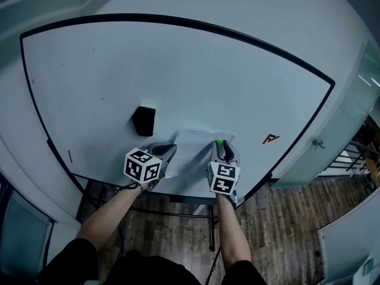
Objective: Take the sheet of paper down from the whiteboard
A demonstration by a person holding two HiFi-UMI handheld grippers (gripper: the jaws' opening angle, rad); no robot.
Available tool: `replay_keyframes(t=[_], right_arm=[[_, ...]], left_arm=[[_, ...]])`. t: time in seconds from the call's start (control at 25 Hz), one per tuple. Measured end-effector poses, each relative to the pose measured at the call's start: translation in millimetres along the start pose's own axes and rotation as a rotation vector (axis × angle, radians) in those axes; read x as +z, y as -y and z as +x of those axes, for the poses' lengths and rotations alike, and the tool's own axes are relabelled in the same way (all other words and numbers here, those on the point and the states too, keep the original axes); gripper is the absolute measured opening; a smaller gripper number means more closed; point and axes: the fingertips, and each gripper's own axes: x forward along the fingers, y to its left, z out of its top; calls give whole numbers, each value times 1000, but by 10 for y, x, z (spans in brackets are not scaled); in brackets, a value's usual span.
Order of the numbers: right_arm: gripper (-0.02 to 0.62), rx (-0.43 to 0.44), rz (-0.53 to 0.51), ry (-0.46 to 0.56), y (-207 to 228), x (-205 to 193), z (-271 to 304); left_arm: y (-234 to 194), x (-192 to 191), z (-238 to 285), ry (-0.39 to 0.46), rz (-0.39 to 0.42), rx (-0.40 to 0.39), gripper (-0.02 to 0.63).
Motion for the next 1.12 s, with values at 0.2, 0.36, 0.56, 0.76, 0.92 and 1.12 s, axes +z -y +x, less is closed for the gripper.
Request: replay_keyframes(t=[0.2,0.36,0.56,0.76,0.92,1.12], right_arm=[[133,-1,1,0,19,-16,-2],[133,-2,0,-1,30,-29,-5],[133,-7,3,-6,60,-63,-15],[133,-7,5,-9,74,-91,-21],[133,-2,13,-8,69,-103,-15],[133,-1,8,-5,66,-104,-3]], left_arm=[[-40,-23,-34,3,-10,16,20],[-50,-21,-51,5,-8,22,20],[-108,-60,-94,5,-22,43,20],[-165,-118,-148,2,-36,62,20],[-221,-162,-232,9,-54,73,20],[-342,-223,-350,13,-73,106,20]])
